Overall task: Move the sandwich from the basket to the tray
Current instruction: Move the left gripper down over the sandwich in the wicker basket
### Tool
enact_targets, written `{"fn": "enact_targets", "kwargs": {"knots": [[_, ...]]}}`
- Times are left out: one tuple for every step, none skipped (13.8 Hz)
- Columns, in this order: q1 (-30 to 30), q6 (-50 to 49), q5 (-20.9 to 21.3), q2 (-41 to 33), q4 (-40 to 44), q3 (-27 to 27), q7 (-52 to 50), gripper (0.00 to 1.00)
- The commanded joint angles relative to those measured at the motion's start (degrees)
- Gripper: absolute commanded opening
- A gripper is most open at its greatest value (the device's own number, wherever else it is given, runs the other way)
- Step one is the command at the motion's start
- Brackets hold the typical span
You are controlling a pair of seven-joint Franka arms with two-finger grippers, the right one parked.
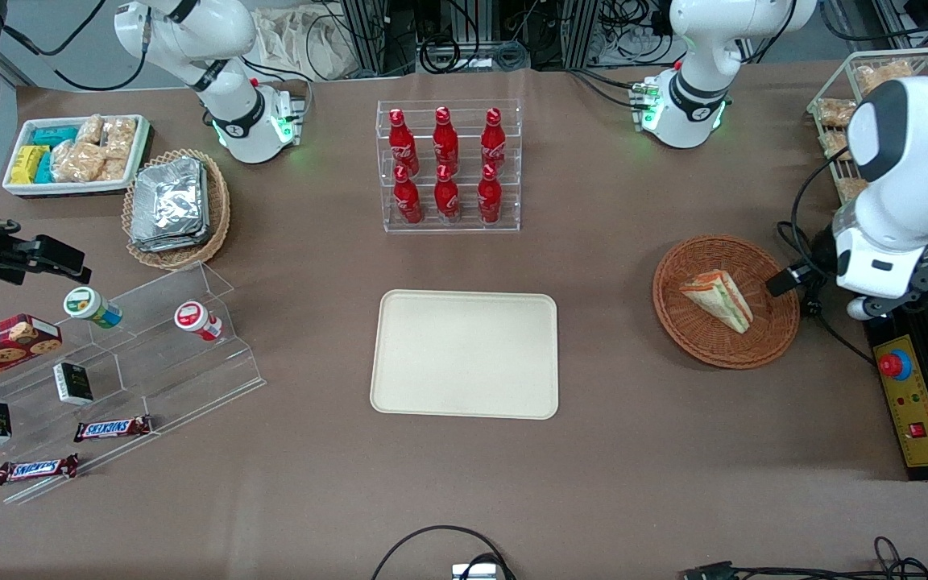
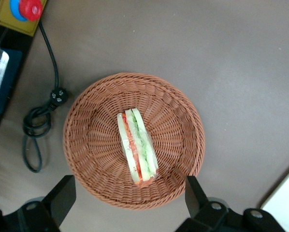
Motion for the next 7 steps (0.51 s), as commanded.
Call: {"fn": "enact_targets", "kwargs": {"knots": [[-0.47, 7.05, -0.41, -3.17, -7.97, 0.16, -4.85, 1.00], [-0.64, 8.46, -0.41, -3.00, -9.11, 0.16, -6.52, 1.00], [-1.52, 9.78, -0.41, -2.74, -10.26, 0.16, -8.19, 1.00], [-1.70, 11.36, -0.32, -2.47, -11.40, 0.08, -10.03, 1.00], [-1.79, 13.47, -0.24, -2.04, -12.72, 0.08, -12.05, 1.00], [-2.22, 15.75, -0.24, -1.77, -14.30, -0.01, -13.38, 1.00], [-2.40, 18.04, -0.24, -1.33, -15.79, -0.01, -14.26, 1.00]]}}
